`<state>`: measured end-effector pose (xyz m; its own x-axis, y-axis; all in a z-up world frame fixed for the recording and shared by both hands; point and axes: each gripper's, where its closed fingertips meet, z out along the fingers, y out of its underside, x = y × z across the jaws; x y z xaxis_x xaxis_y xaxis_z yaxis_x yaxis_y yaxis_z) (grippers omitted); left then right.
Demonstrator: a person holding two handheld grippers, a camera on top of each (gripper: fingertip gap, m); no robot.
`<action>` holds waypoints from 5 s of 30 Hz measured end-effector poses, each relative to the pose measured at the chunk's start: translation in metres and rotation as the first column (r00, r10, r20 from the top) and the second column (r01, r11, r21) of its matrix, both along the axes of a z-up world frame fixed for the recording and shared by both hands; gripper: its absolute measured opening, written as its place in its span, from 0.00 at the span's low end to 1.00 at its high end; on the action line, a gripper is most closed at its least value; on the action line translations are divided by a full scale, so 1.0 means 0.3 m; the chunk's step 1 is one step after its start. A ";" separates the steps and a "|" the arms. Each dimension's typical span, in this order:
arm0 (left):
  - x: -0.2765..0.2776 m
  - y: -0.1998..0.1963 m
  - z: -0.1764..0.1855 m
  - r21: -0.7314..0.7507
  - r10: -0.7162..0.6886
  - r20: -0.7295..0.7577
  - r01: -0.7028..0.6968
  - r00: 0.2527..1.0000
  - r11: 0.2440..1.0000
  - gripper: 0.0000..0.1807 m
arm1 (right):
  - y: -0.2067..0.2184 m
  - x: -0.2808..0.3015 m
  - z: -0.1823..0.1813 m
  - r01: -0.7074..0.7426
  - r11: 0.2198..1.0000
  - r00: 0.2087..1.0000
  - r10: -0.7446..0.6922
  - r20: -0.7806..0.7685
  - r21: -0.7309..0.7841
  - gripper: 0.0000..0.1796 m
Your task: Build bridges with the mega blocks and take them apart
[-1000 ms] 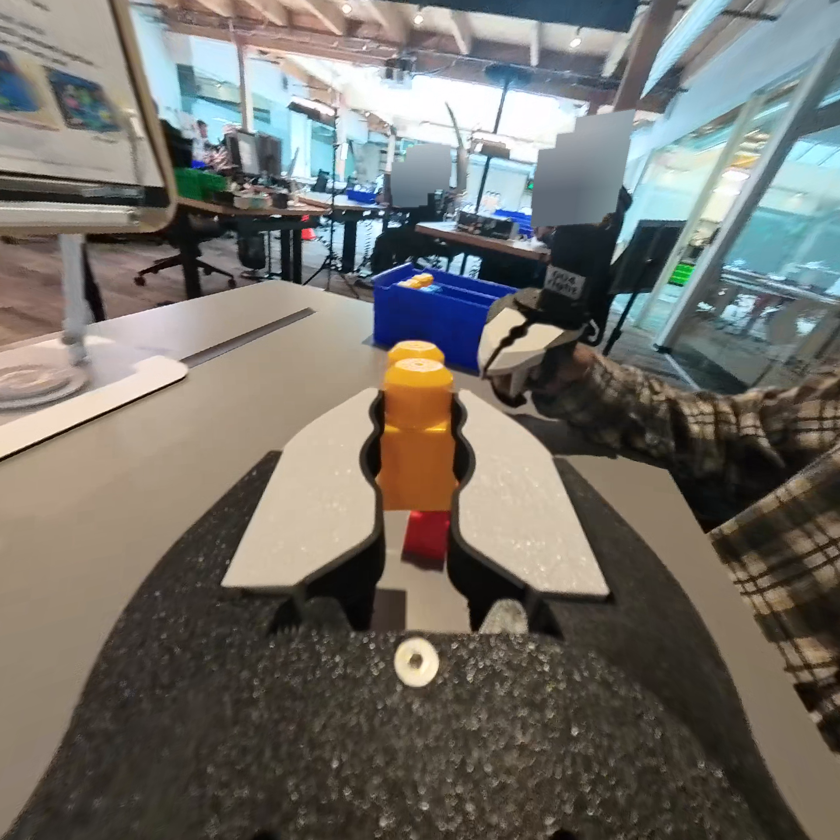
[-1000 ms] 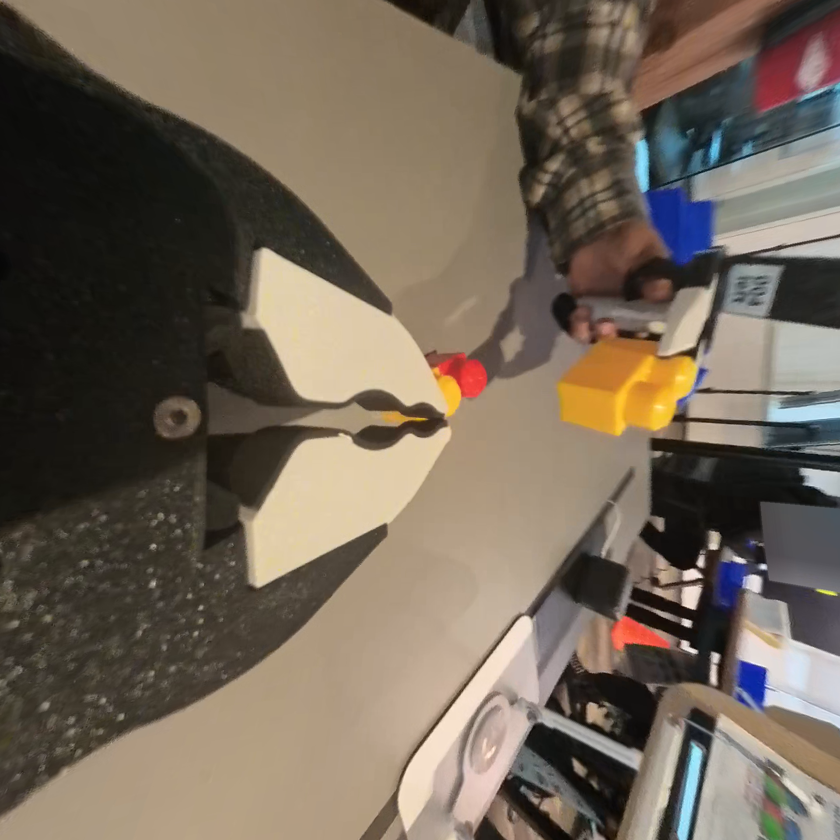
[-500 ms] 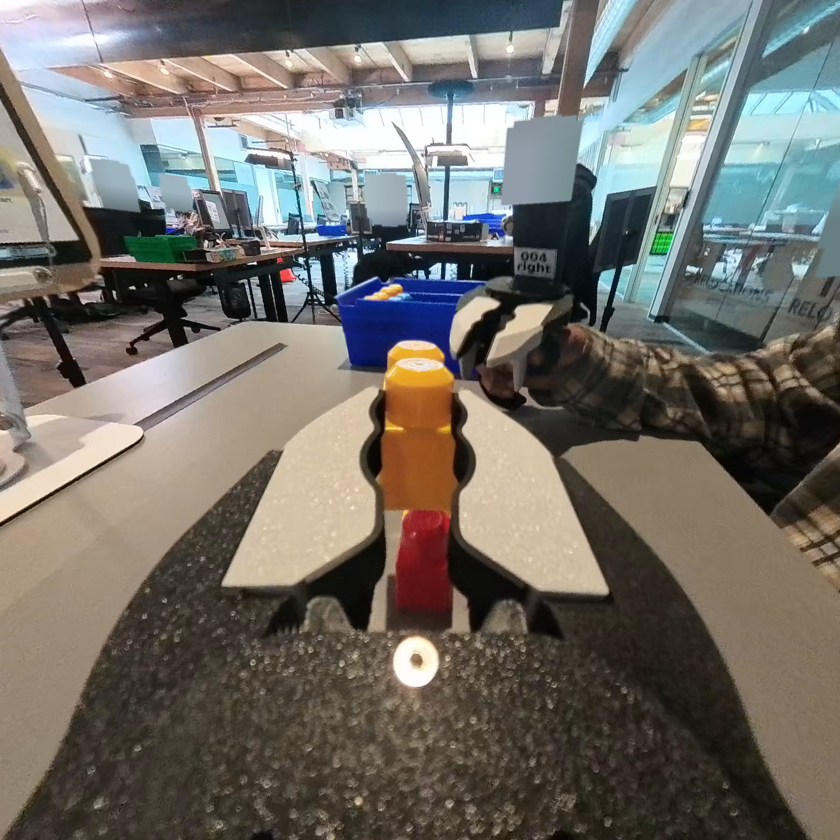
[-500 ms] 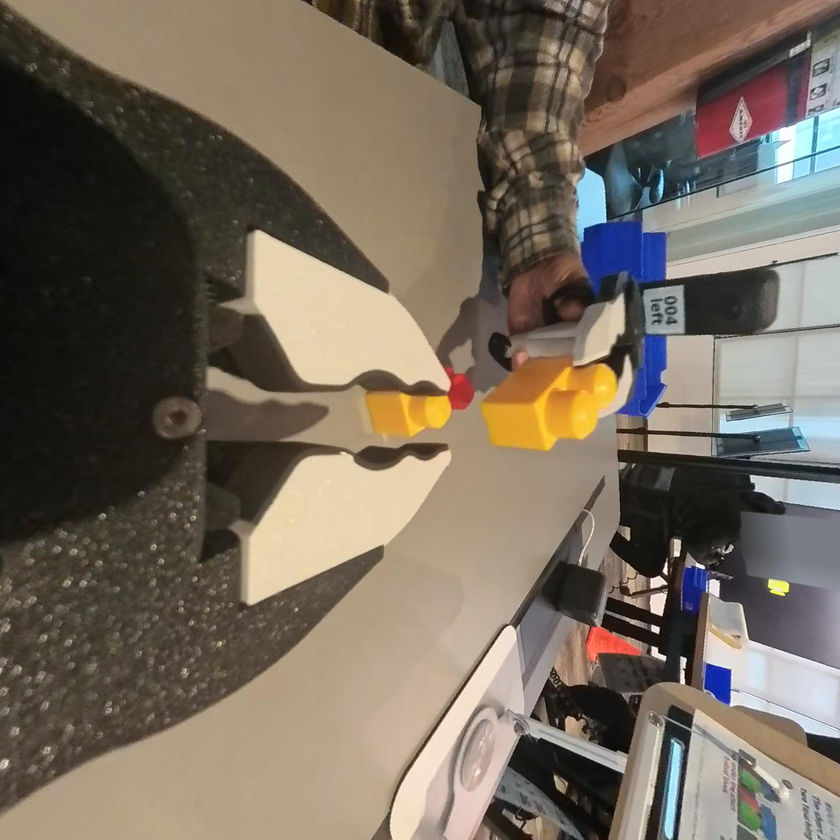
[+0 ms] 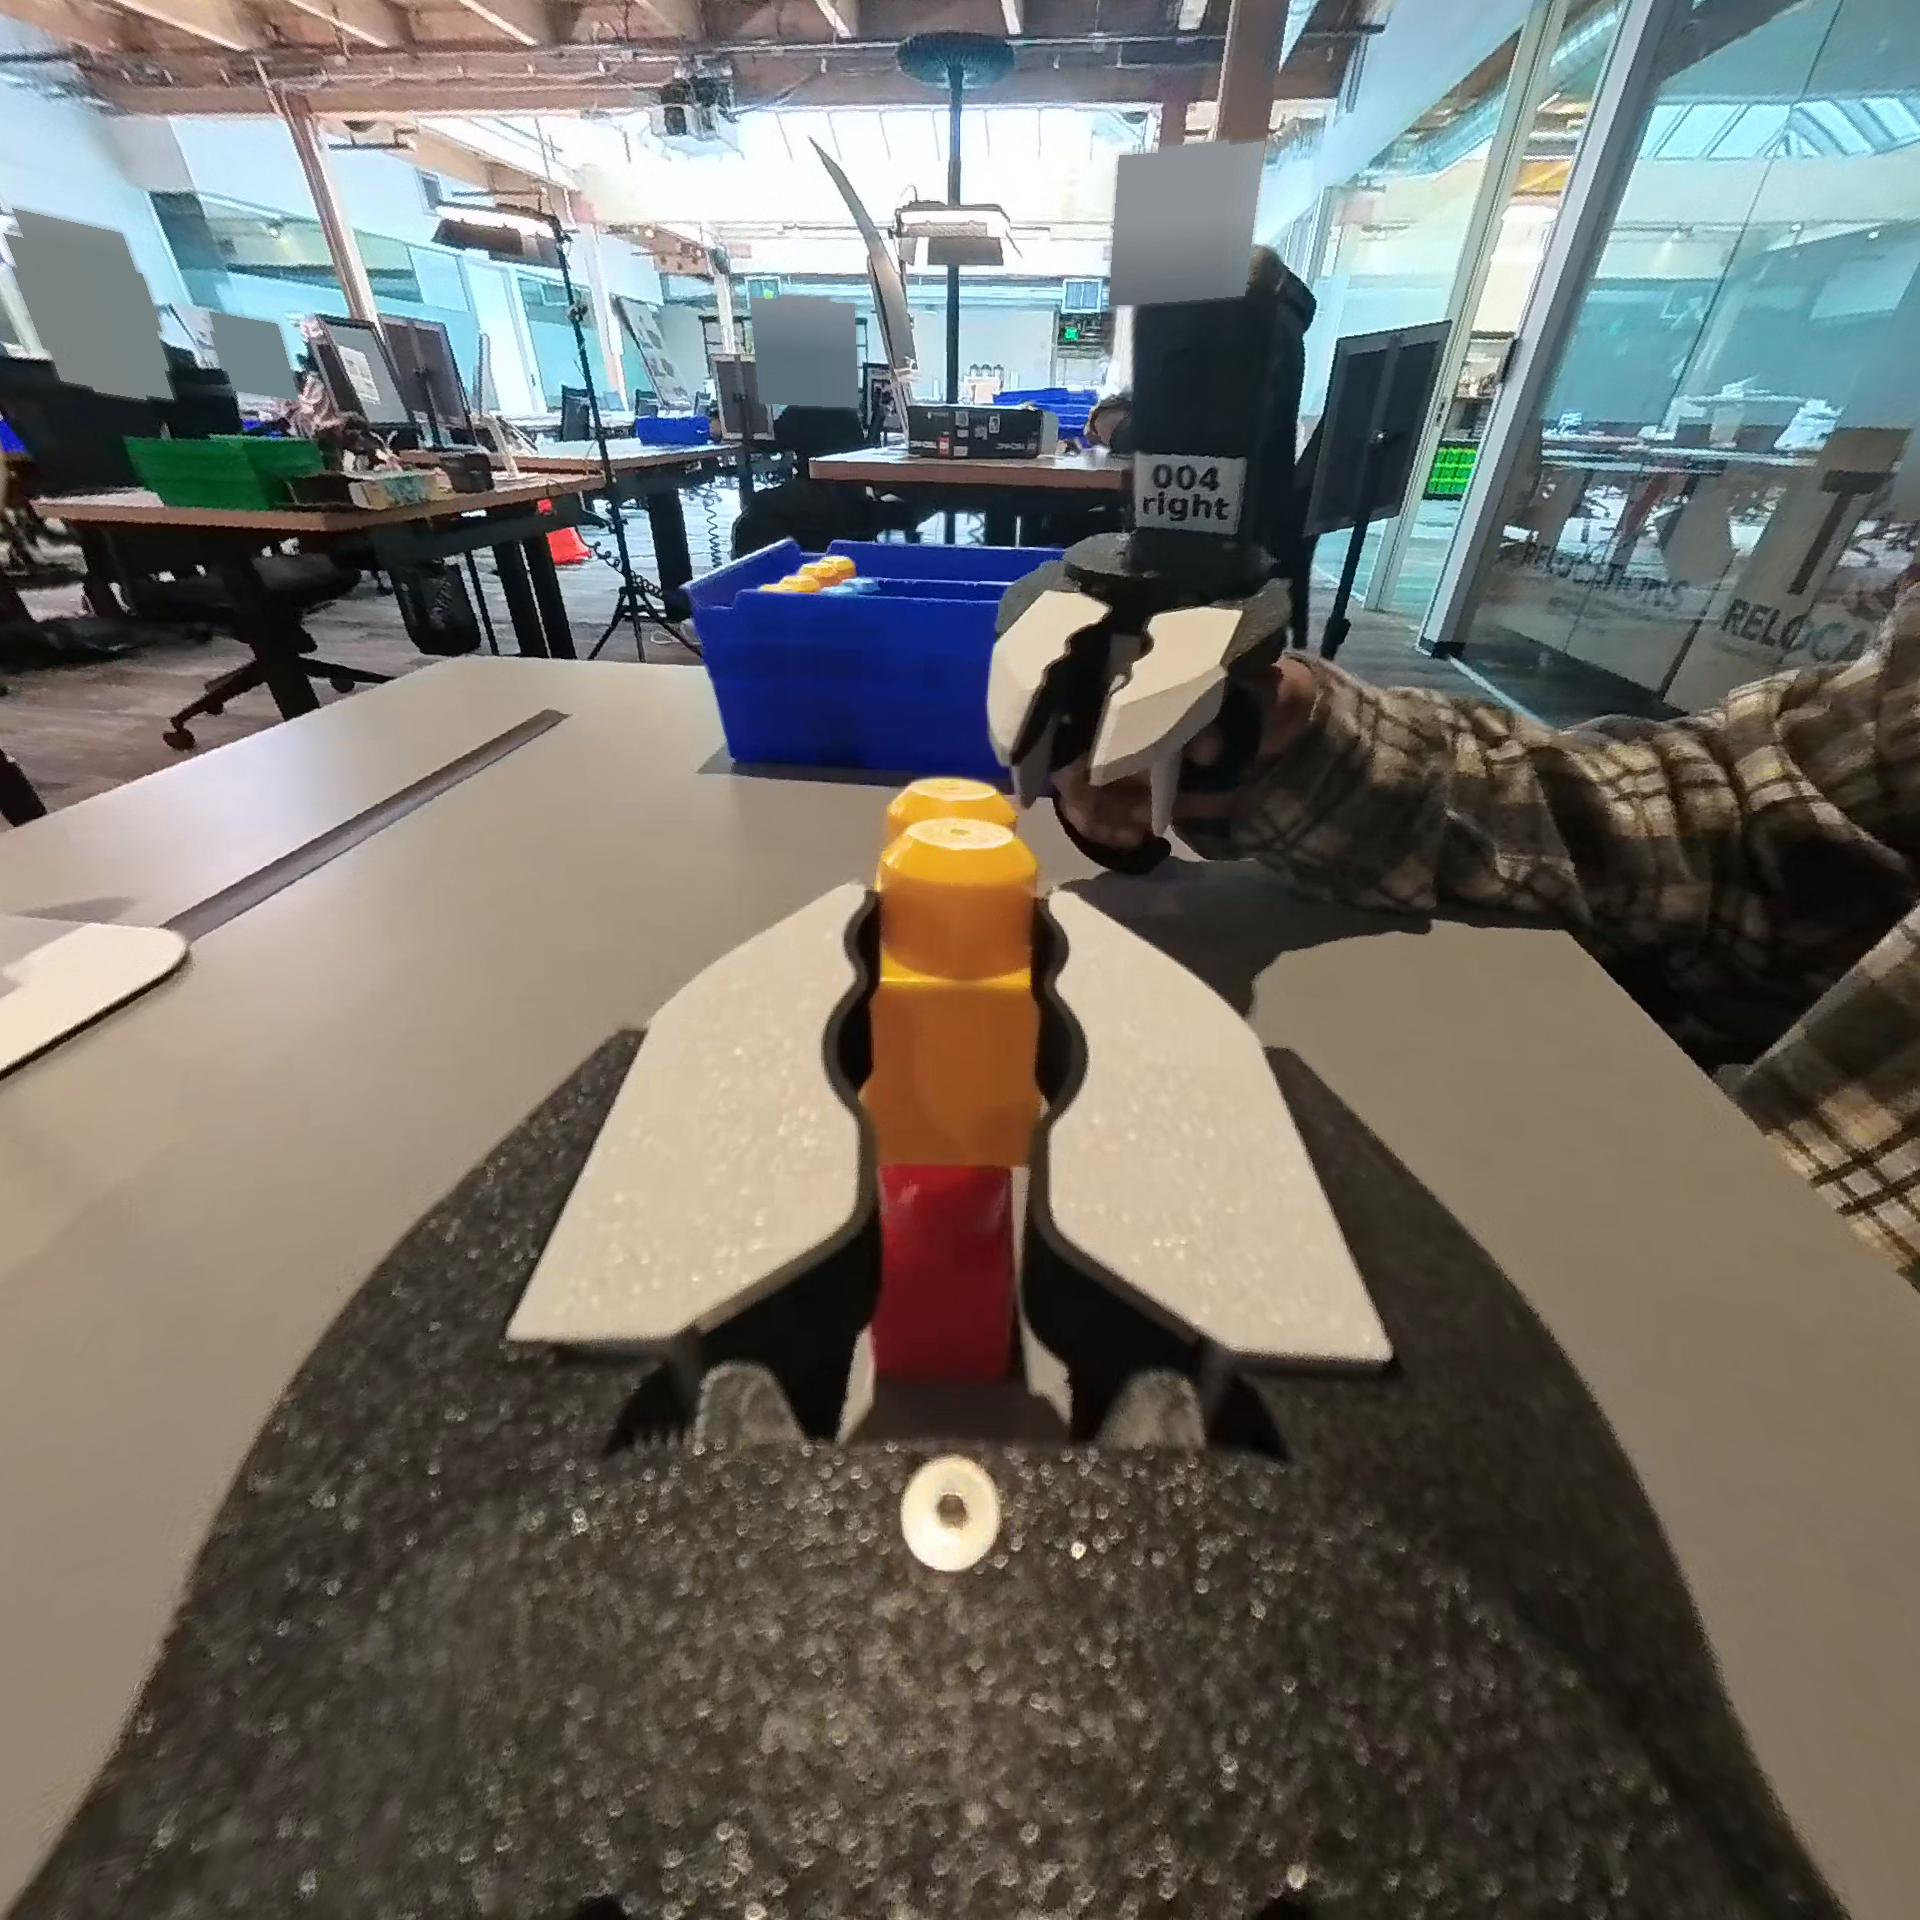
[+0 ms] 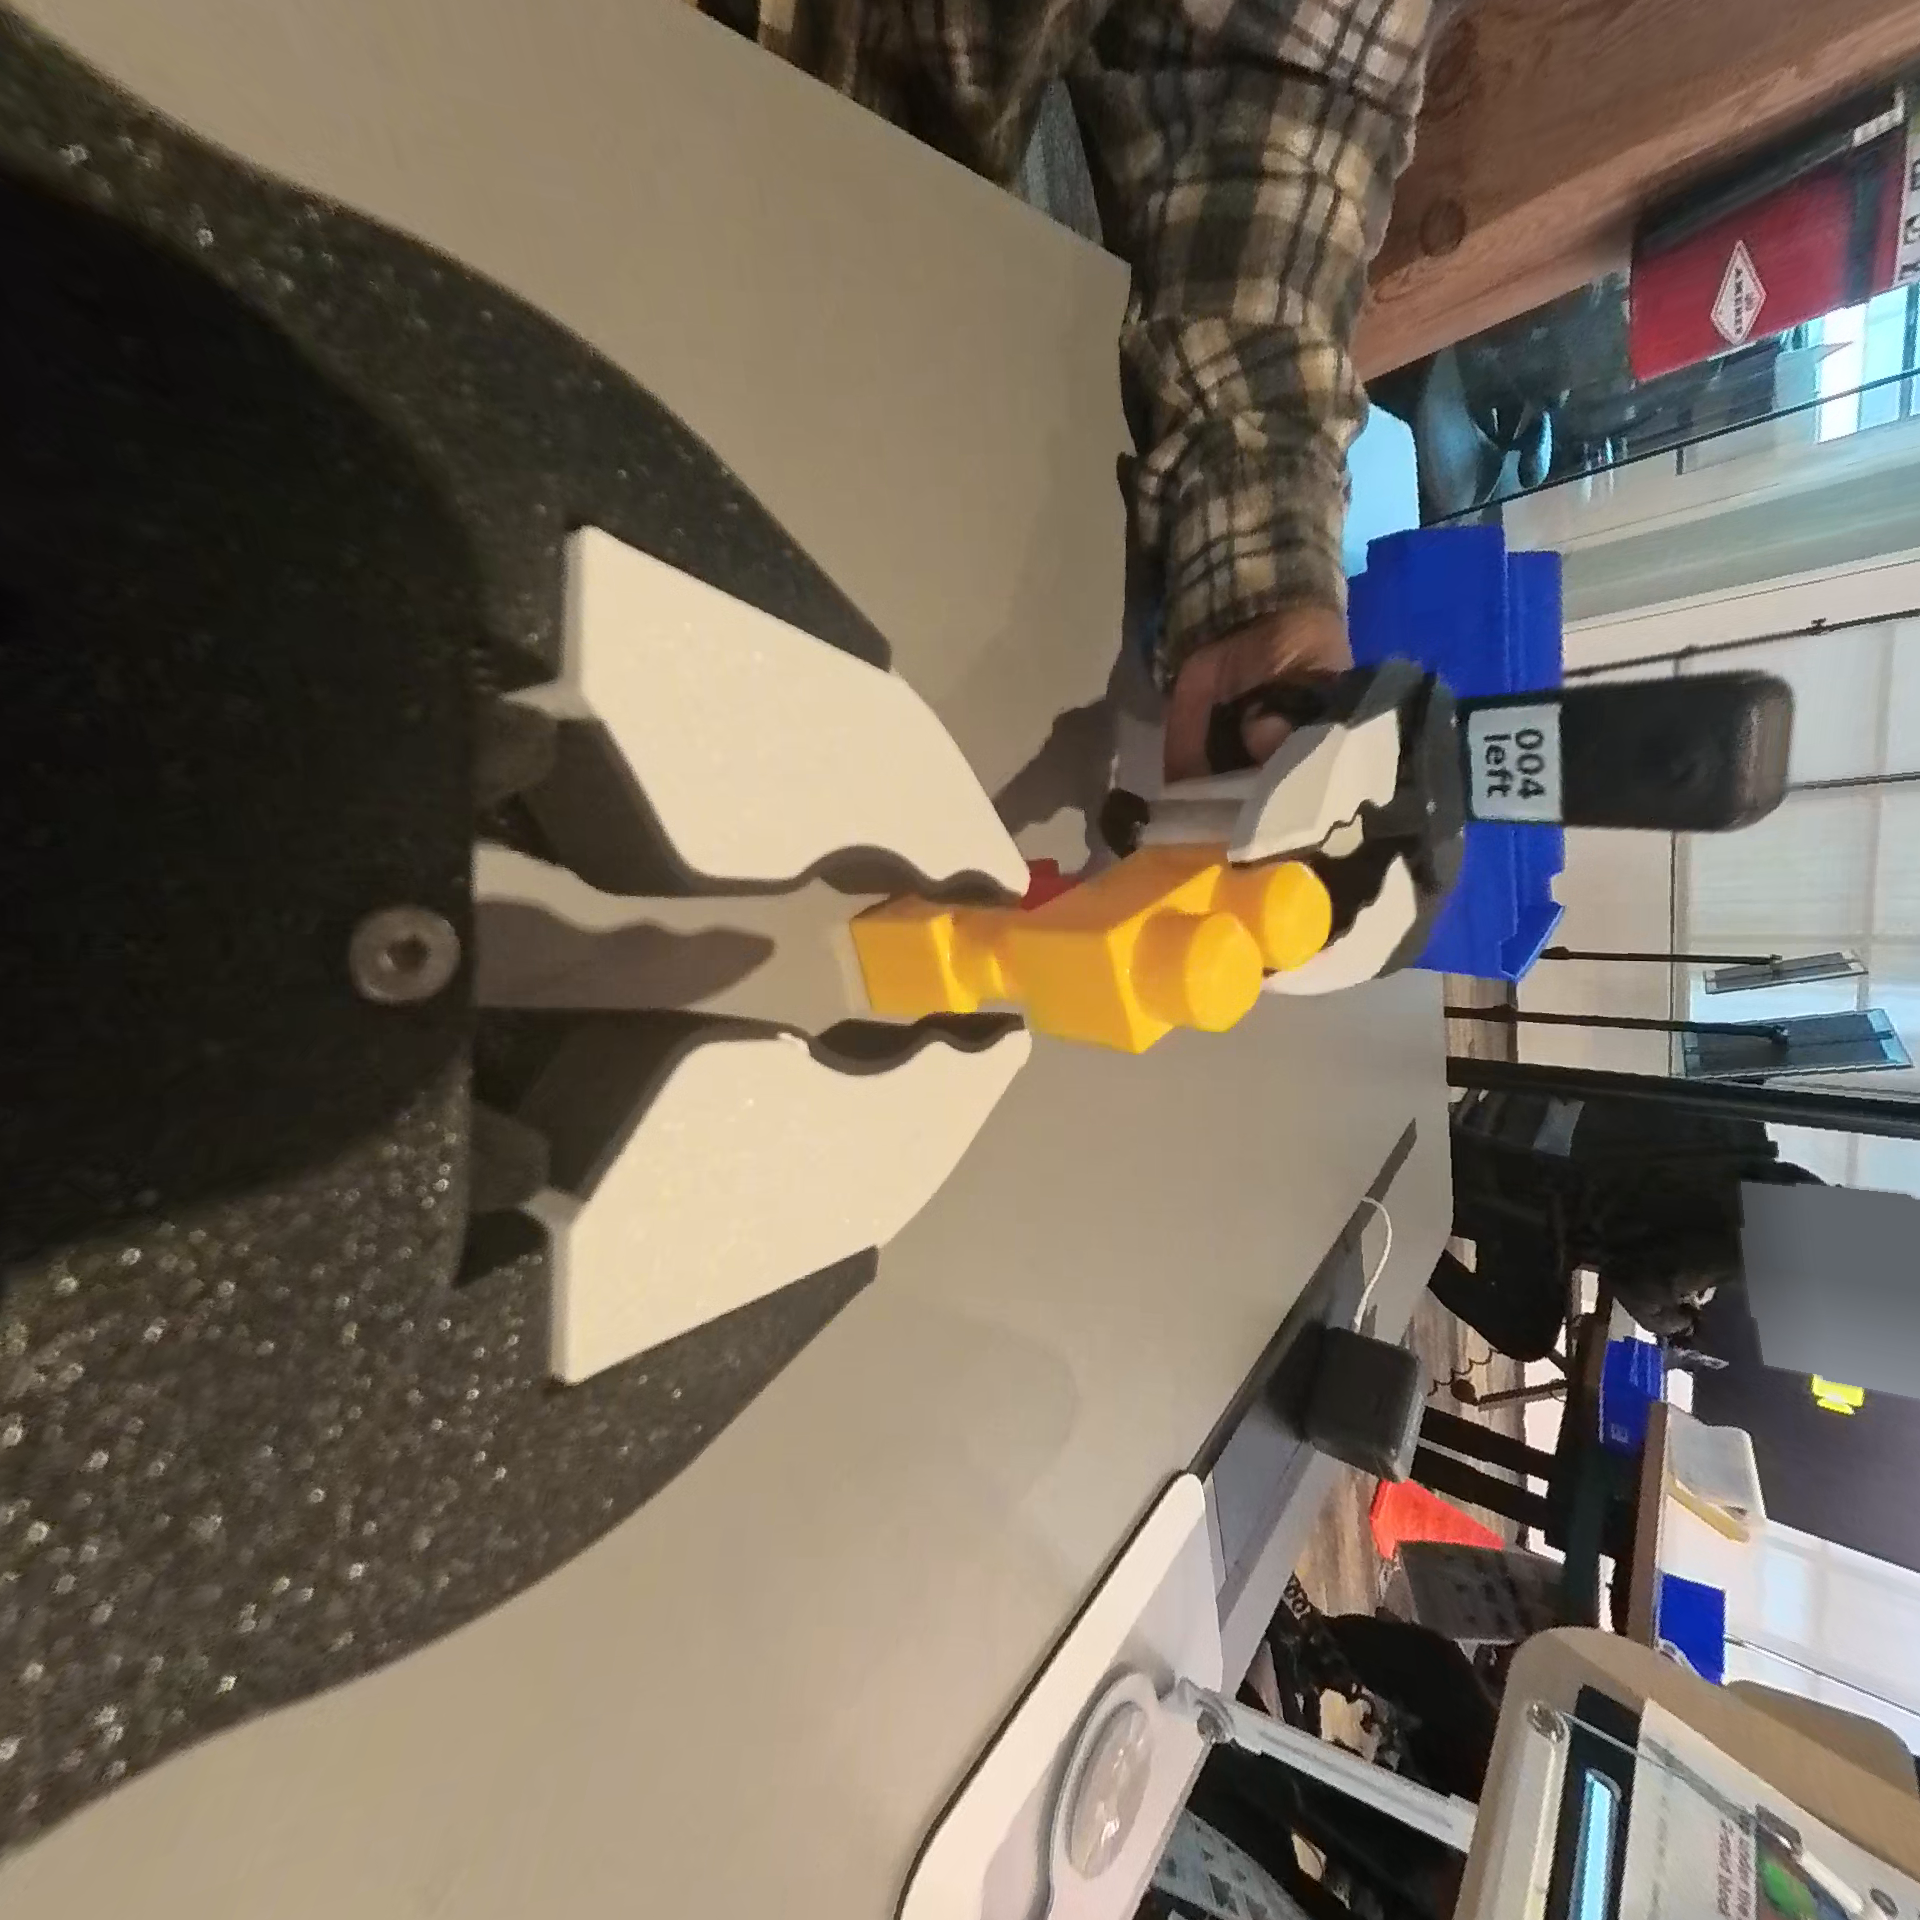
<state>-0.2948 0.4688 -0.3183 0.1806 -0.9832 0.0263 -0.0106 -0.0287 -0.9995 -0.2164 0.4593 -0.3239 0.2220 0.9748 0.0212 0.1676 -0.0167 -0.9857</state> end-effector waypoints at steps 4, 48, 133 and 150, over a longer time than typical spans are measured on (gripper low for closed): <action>-0.011 0.007 0.004 -0.040 -0.009 0.033 0.010 0.999 0.999 0.15 | -0.002 0.001 0.001 -0.004 1.000 1.000 0.004 -0.004 -0.003 0.10; -0.026 0.025 -0.094 -0.115 -0.048 -0.208 0.024 0.977 0.993 0.16 | -0.043 -0.041 -0.040 -0.079 0.997 0.996 0.079 0.046 -0.002 0.12; -0.031 0.040 -0.374 -0.132 -0.105 -0.706 0.016 0.701 0.991 0.22 | 0.078 -0.293 -0.089 -0.248 0.965 0.951 0.259 0.168 -0.083 0.18; 0.007 0.050 -0.377 -0.121 -0.086 -0.712 -0.001 0.697 0.993 0.39 | 0.086 -0.291 -0.091 -0.249 0.958 0.960 0.264 0.094 -0.145 0.18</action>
